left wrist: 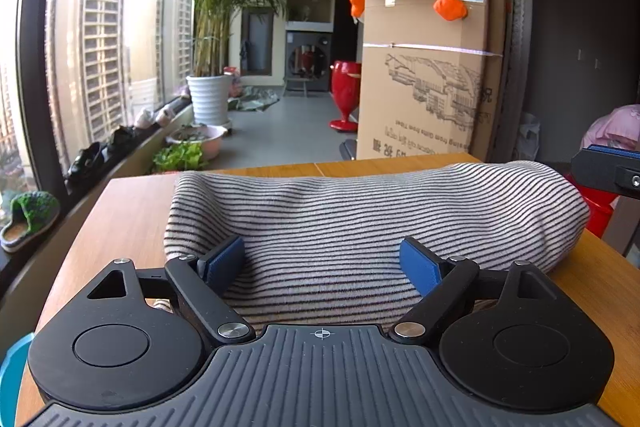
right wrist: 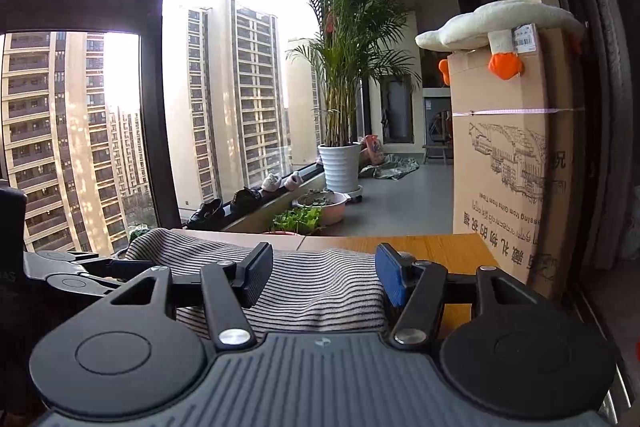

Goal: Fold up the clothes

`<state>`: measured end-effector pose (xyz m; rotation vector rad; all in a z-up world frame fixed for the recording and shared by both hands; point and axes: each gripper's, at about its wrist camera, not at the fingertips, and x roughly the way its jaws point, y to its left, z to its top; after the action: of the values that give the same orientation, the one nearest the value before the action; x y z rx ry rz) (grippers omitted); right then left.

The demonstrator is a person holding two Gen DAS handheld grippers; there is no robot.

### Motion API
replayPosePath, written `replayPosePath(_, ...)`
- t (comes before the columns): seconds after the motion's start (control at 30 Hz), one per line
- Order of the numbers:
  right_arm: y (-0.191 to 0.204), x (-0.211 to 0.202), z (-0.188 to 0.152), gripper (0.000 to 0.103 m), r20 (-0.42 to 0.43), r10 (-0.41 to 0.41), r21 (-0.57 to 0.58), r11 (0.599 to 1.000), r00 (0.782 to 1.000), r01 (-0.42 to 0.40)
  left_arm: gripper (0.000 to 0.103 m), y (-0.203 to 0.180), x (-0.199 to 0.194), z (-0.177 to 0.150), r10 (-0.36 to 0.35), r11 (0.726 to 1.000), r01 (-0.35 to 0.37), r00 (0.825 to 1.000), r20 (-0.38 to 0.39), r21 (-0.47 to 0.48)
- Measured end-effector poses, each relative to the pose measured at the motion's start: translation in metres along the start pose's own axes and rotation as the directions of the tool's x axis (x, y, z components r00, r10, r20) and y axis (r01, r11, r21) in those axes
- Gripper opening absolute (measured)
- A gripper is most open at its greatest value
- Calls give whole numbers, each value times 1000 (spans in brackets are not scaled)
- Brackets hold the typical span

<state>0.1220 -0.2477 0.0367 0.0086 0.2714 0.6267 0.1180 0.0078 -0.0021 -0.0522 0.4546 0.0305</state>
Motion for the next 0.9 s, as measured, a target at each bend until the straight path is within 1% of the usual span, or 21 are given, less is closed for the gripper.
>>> replayPosePath(0.07, 3, 1, 1, 71, -71, 74, 22, 997, 995, -73, 90, 0, 0, 0, -2, 1000, 2, 1000, 0, 0)
replayPosePath(0.1, 2, 4, 0, 71, -108, 95, 43, 995, 990, -91, 91, 1, 0, 0, -4, 1000, 4, 1000, 0, 0)
replayPosePath(0.13, 0, 9, -3, 71, -141, 89, 64, 995, 986, -81, 91, 1, 0, 0, -8, 1000, 8, 1000, 0, -1)
replayPosePath(0.17, -4, 15, -6, 71, -165, 64, 75, 996, 984, -52, 92, 2, 0, 0, -11, 1000, 11, 1000, -1, -1)
replayPosePath(0.23, -11, 25, -13, 71, -191, 29, 90, 996, 981, -12, 93, 5, -6, -1, -29, 999, 29, 1000, 1, -23)
replayPosePath(0.27, -13, 27, -15, 70, -192, 18, 94, 996, 981, 0, 93, 7, -10, -1, -42, 998, 42, 999, 3, -40)
replayPosePath(0.37, -13, 24, -13, 70, -156, -6, 98, 995, 988, 21, 93, 14, -23, -2, -78, 993, 79, 997, 9, -89)
replayPosePath(0.4, -11, 20, -11, 71, -136, -28, 88, 995, 990, 41, 93, 16, -27, -2, -90, 990, 91, 996, 12, -105)
replayPosePath(0.47, -13, 11, -8, 72, -105, -101, 48, 993, 989, 106, 93, 21, -36, -3, -114, 984, 115, 993, 18, -138)
replayPosePath(0.5, -16, 9, -7, 75, -101, -126, 37, 991, 987, 130, 93, 23, -40, -3, -126, 980, 128, 992, 21, -154)
replayPosePath(0.53, -22, 9, -8, 76, -118, -131, 49, 989, 984, 137, 93, 25, -44, -3, -138, 976, 140, 990, 24, -170)
replayPosePath(0.6, -42, 15, -11, 77, -181, -115, 115, 984, 977, 137, 93, 34, -47, -7, -151, 967, 150, 988, 11, -205)
replayPosePath(0.67, -58, 24, -17, 77, -232, -75, 205, 971, 970, 124, 93, 44, -46, -12, -160, 958, 152, 987, -13, -241)
replayPosePath(0.8, -77, 41, -30, 77, -267, 2, 348, 933, 964, 95, 93, 62, -45, -21, -179, 940, 154, 982, -57, -305)
replayPosePath(0.87, -79, 47, -34, 77, -272, 28, 374, 924, 962, 79, 93, 60, -42, -18, -191, 947, 170, 980, -54, -272)
replayPosePath(0.9, -79, 50, -36, 72, -272, 37, 375, 924, 962, 71, 94, 58, -40, -15, -196, 951, 177, 979, -52, -253)
